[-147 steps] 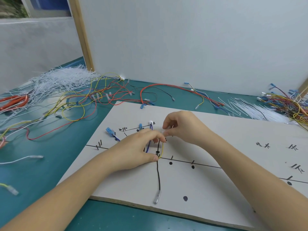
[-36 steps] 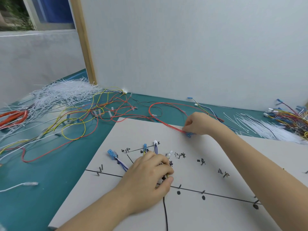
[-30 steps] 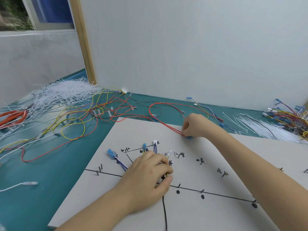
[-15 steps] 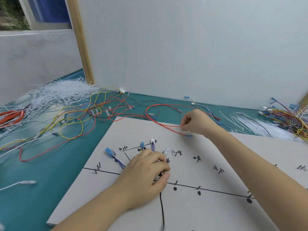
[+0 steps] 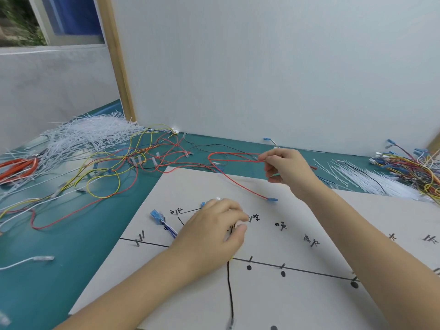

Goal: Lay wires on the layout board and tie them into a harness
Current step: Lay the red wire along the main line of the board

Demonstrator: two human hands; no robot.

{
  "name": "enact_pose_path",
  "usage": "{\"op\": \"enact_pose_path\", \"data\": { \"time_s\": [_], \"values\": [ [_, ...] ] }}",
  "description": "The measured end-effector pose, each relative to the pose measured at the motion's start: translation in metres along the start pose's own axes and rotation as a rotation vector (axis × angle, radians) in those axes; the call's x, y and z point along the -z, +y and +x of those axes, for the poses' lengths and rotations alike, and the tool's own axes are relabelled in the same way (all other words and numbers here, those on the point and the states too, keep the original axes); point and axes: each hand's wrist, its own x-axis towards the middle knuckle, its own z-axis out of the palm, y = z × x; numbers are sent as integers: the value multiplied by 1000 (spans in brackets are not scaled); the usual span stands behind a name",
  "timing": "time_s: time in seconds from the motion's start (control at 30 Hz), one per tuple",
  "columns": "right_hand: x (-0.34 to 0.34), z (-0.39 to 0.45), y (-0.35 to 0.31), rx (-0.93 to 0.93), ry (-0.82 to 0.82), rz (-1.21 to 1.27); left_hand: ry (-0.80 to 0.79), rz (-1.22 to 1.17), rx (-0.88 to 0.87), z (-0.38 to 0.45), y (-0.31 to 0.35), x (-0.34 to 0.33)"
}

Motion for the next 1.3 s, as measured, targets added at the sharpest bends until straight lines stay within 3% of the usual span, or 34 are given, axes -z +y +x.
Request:
{"op": "enact_pose_path", "data": {
  "time_s": [0.2, 0.3, 0.5, 0.63, 0.73, 0.83, 0.97, 1.07, 1.17, 1.3],
  "values": [
    [1, -10, 6, -51, -93, 90, -282, 392, 131, 97, -11, -23],
    [10, -11, 15, -14, -40, -44, -360, 376, 188, 126, -33, -30],
    [31, -8, 42, 163, 47, -636, -215, 382, 8, 128, -58, -5],
    [24, -2, 52, 200, 71, -851, -62, 102, -103, 112, -51, 10],
    [25, 14, 52, 90, 150, -824, 119, -95, -14, 100, -59, 22],
    [32, 29, 55, -11, 214, -856, 229, 35, 184, 94, -85, 34],
    [53, 44, 63, -107, 300, -695, -11, 547, 441, 90, -114, 44],
    [71, 51, 64, -148, 386, -450, -136, 811, 401, 91, -119, 45],
    [84, 54, 63, -228, 435, -161, -127, 953, 348, 96, -119, 53],
    [96, 55, 65, -291, 468, 32, -23, 903, 352, 98, -124, 64]
  ]
}}
